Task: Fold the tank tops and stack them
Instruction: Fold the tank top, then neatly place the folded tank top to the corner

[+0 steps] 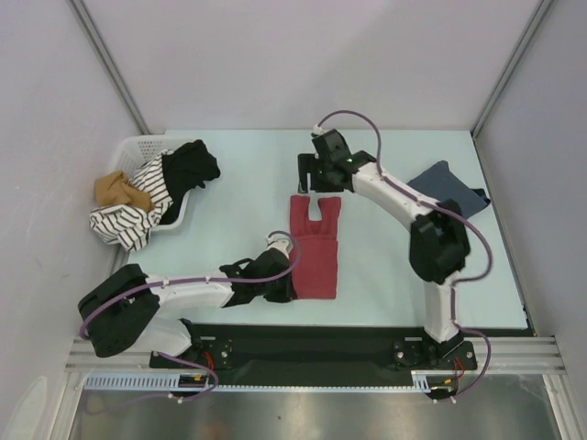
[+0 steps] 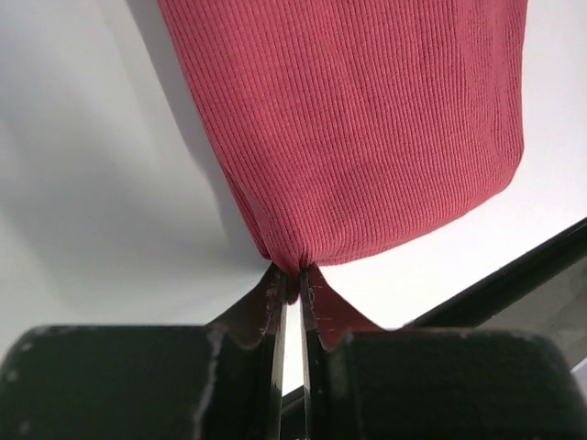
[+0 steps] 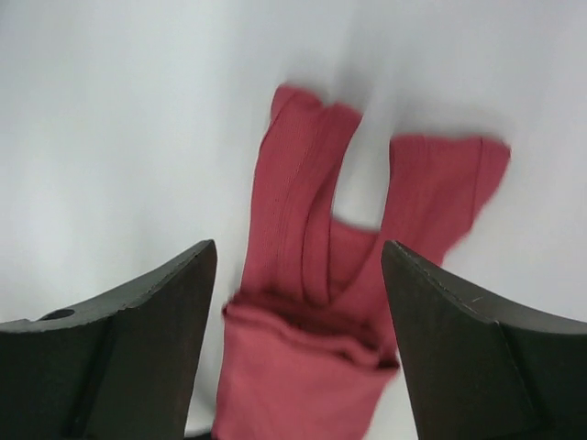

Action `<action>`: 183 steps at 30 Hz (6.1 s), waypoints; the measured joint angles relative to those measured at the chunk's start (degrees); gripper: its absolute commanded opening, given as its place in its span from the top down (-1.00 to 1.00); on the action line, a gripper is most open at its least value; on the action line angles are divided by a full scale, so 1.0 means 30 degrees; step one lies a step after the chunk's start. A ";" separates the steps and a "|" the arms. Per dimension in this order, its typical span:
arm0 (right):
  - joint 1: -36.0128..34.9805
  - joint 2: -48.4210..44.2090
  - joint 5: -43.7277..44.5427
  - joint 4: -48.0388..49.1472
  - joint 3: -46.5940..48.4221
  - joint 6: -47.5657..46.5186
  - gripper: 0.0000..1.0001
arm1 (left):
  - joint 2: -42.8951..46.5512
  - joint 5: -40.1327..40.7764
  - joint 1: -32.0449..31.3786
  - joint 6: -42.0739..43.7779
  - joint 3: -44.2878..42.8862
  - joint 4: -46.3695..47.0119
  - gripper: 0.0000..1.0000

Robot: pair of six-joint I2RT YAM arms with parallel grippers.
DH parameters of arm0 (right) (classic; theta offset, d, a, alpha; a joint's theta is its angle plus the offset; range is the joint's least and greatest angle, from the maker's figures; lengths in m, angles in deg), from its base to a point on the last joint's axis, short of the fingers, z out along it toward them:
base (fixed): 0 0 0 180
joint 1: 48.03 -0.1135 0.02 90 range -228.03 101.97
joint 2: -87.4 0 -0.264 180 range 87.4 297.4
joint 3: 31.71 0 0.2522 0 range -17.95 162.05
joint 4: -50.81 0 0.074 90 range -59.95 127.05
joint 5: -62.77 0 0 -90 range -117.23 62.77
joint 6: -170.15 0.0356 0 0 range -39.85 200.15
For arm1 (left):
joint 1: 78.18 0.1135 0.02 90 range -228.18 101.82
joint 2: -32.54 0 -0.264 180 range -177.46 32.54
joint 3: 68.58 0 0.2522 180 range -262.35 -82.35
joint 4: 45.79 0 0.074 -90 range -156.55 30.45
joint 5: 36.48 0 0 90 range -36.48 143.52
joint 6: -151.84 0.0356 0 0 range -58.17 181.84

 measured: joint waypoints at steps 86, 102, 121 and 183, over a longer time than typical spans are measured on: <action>0.2018 -0.9253 -0.4510 0.1129 -1.1424 0.0474 1.00 | -0.3279 -0.4342 0.7096 0.4699 -1.1307 -0.6907 0.99; 0.3738 -0.1042 -0.4459 0.0991 -0.4153 -0.0291 1.00 | -1.1752 -0.5566 0.9930 0.5501 -1.8943 -0.7766 0.98; 0.4663 -0.2696 -0.4772 0.3177 -0.6375 -0.0022 0.66 | -1.1249 -0.4670 1.0892 0.5778 -1.7894 -0.6295 0.02; 0.6222 0.1705 -1.5140 1.2524 -0.8670 0.4860 -0.27 | -0.6652 -0.7220 0.7570 0.4692 -0.7278 0.1894 -0.38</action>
